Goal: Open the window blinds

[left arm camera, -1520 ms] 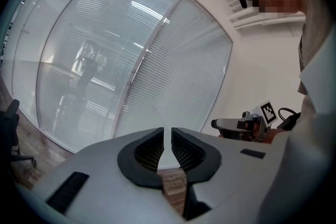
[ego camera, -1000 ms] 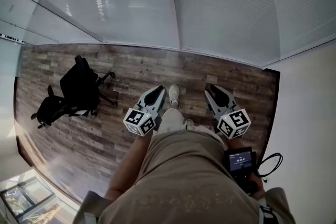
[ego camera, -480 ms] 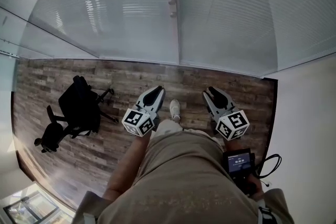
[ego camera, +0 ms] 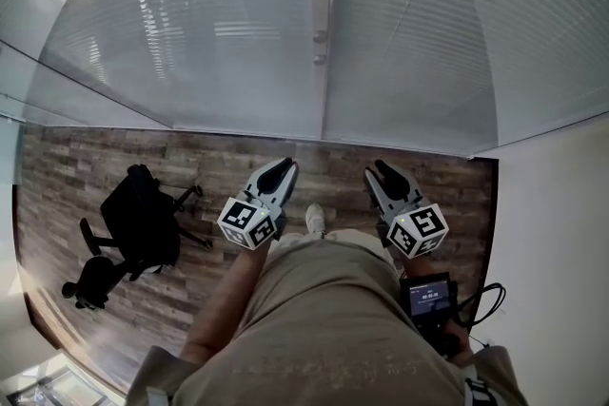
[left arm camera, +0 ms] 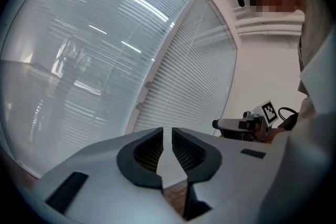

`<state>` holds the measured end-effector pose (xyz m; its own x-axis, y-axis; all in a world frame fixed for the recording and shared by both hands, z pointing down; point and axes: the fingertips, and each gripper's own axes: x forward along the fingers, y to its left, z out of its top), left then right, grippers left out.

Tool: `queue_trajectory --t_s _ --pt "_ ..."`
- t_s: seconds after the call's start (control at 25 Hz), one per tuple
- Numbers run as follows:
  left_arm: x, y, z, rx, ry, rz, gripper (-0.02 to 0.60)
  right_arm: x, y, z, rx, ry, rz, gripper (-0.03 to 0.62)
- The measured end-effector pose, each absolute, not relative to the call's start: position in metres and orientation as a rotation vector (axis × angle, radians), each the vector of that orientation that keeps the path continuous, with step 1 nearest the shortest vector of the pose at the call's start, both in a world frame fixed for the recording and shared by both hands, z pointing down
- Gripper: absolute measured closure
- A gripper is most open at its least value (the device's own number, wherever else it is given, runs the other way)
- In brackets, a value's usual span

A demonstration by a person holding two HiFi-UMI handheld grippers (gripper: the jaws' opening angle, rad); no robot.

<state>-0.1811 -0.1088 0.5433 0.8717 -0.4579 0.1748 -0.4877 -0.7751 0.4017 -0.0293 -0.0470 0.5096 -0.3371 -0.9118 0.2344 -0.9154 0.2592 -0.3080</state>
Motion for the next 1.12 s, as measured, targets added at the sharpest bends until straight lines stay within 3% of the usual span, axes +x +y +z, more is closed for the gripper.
queue_trajectory --t_s 0.52,1.12 --pt "-0.159 -0.131 0.555 2.593 -0.657 0.115 0.534 -0.012 -0.071 0.518 1.827 -2.472 0.64 0.474" --pt "-0.093 -0.194 0.553 2.501 -0.873 0.161 0.525 0.058 -0.153 0.503 1.609 -2.608 0.626 0.476"
